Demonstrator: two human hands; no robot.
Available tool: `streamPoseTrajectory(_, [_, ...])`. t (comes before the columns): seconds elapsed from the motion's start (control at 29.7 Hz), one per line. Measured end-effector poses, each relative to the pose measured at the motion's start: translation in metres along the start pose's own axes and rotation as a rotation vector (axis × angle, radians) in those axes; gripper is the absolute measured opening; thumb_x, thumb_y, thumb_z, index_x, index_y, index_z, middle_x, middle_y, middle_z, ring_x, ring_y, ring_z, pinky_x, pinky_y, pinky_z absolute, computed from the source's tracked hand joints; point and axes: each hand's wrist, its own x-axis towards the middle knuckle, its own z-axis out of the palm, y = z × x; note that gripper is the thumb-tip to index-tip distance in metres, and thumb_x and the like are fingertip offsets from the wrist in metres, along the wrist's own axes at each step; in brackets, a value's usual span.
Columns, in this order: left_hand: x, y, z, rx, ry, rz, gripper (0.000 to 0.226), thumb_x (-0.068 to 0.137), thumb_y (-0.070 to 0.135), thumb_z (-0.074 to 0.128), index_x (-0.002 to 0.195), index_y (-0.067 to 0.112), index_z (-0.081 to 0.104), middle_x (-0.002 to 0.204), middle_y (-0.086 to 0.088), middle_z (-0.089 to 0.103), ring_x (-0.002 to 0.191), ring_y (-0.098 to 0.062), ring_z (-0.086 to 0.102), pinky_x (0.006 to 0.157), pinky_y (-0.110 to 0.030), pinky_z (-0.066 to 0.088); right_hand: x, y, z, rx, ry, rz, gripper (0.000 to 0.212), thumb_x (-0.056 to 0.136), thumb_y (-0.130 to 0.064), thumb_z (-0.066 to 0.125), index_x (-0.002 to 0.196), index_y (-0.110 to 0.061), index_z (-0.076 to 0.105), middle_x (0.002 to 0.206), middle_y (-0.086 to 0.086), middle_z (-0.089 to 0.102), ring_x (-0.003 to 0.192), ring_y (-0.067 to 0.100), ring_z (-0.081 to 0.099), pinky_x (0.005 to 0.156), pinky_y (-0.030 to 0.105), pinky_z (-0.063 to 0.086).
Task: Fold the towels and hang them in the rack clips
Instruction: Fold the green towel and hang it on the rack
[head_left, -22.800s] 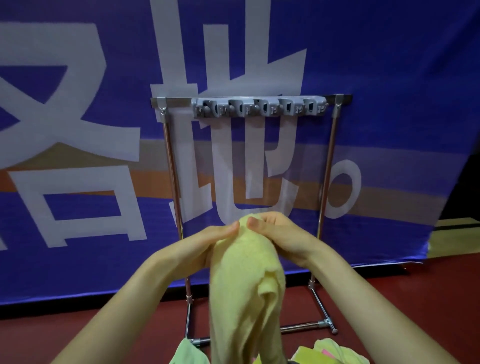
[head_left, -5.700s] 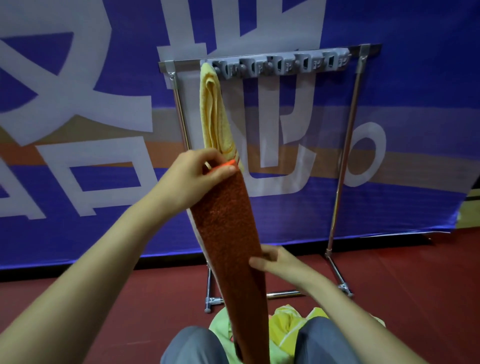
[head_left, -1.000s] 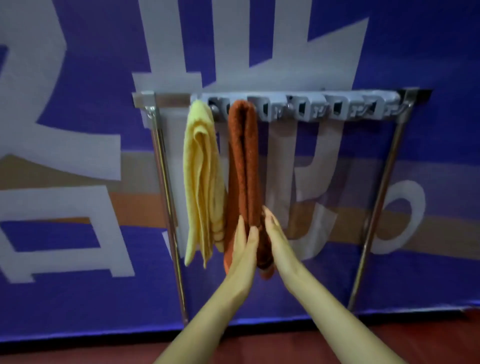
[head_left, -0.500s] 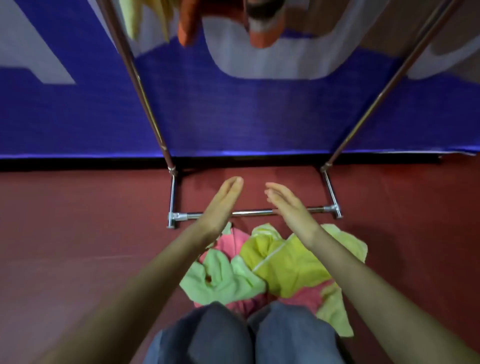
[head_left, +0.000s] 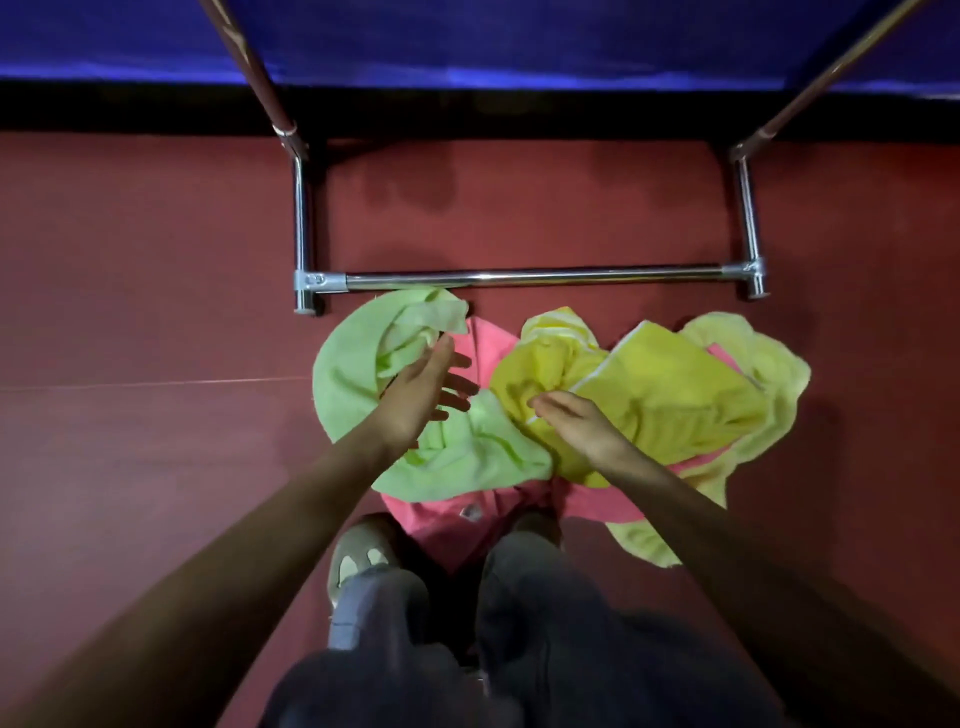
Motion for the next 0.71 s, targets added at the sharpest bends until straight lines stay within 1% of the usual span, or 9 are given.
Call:
streamPoseTrajectory(0.1, [0.012, -0.018, -0.005, -0.049, 0.055, -0.016, 0.044, 0.095, 0.045, 0.021, 0.089, 0.022, 0.057, 0.081, 0.0, 0.065, 0.073, -0.017, 0.061, 0.071, -0.03, 0.043, 0.018, 0.007, 0.012, -0.023, -0.019, -0.033, 0.022, 0.091, -0.007, 0.049, 0.101, 0.009, 0.06, 0.092, 0.01, 0.056, 0.087, 0.012, 0.049, 0.064, 0.004, 0.038])
streamPoseTrajectory(0.2, [0.022, -0.037, -0.008, -0.065, 0.057, -0.06, 0.045, 0.094, 0.048, 0.021, 0.086, 0.023, 0.058, 0.079, 0.0, 0.066, 0.072, -0.017, 0.062, 0.069, -0.03, 0.043, 0.039, 0.015, 0.029, -0.067, -0.033, -0.066, 0.02, 0.089, -0.005, 0.052, 0.102, 0.007, 0.061, 0.095, 0.012, 0.058, 0.075, -0.009, 0.054, 0.068, 0.002, 0.037])
streamPoseTrajectory(0.24, [0.026, -0.042, -0.009, -0.066, 0.053, -0.069, 0.045, 0.094, 0.047, 0.021, 0.085, 0.022, 0.057, 0.079, -0.001, 0.065, 0.072, -0.018, 0.061, 0.066, -0.03, 0.043, 0.048, 0.019, 0.033, -0.097, -0.009, -0.082, 0.022, 0.088, -0.005, 0.053, 0.105, 0.007, 0.06, 0.1, 0.014, 0.06, 0.08, -0.008, 0.057, 0.071, 0.001, 0.037])
streamPoseTrajectory(0.34, [0.032, -0.054, -0.01, -0.077, 0.045, -0.089, 0.043, 0.095, 0.044, 0.022, 0.09, 0.018, 0.057, 0.079, -0.003, 0.064, 0.071, -0.02, 0.058, 0.067, -0.03, 0.042, 0.065, 0.028, 0.05, -0.237, 0.05, -0.072, 0.031, 0.088, -0.014, 0.056, 0.113, 0.003, 0.058, 0.113, 0.02, 0.063, 0.106, 0.025, 0.059, 0.089, 0.021, 0.041])
streamPoseTrajectory(0.4, [0.034, -0.064, -0.014, -0.07, 0.047, -0.11, 0.044, 0.096, 0.042, 0.021, 0.098, 0.014, 0.055, 0.08, -0.003, 0.063, 0.072, -0.02, 0.058, 0.073, -0.032, 0.043, 0.069, 0.032, 0.062, -0.279, 0.037, -0.055, 0.017, 0.086, -0.017, 0.059, 0.092, -0.003, 0.064, 0.086, 0.014, 0.067, 0.091, 0.026, 0.059, 0.077, 0.026, 0.04])
streamPoseTrajectory(0.47, [0.031, -0.07, -0.017, -0.039, 0.039, -0.111, 0.046, 0.096, 0.041, 0.022, 0.104, 0.011, 0.054, 0.081, -0.002, 0.063, 0.073, -0.019, 0.058, 0.076, -0.033, 0.044, 0.063, 0.027, 0.068, -0.286, 0.045, -0.083, 0.022, 0.084, -0.018, 0.061, 0.063, -0.014, 0.055, 0.058, 0.001, 0.052, 0.073, 0.02, 0.049, 0.061, 0.023, 0.029])
streamPoseTrajectory(0.51, [0.03, -0.071, -0.018, -0.031, 0.038, -0.115, 0.047, 0.096, 0.041, 0.023, 0.107, 0.01, 0.055, 0.083, -0.002, 0.063, 0.075, -0.019, 0.058, 0.077, -0.033, 0.044, 0.06, 0.025, 0.069, -0.27, 0.043, -0.107, 0.023, 0.083, -0.017, 0.061, 0.061, -0.012, 0.058, 0.059, 0.006, 0.055, 0.072, 0.019, 0.047, 0.058, 0.023, 0.027])
streamPoseTrajectory(0.57, [0.026, -0.069, -0.019, -0.03, 0.037, -0.11, 0.045, 0.096, 0.039, 0.026, 0.112, 0.009, 0.055, 0.09, -0.004, 0.062, 0.083, -0.021, 0.057, 0.079, -0.031, 0.044, 0.052, 0.017, 0.067, -0.203, 0.004, -0.167, 0.017, 0.083, -0.01, 0.061, 0.078, 0.004, 0.067, 0.078, 0.023, 0.066, 0.072, 0.015, 0.049, 0.058, 0.017, 0.032])
streamPoseTrajectory(0.71, [0.001, -0.046, -0.021, 0.01, 0.045, 0.049, 0.027, 0.095, 0.025, 0.038, 0.116, 0.017, 0.053, 0.113, 0.005, 0.05, 0.101, -0.005, 0.047, 0.067, 0.006, 0.036, 0.016, -0.027, 0.045, -0.088, -0.166, -0.255, 0.016, 0.086, -0.002, 0.055, 0.095, 0.006, 0.065, 0.078, 0.001, 0.061, 0.064, -0.007, 0.052, 0.063, 0.006, 0.038])
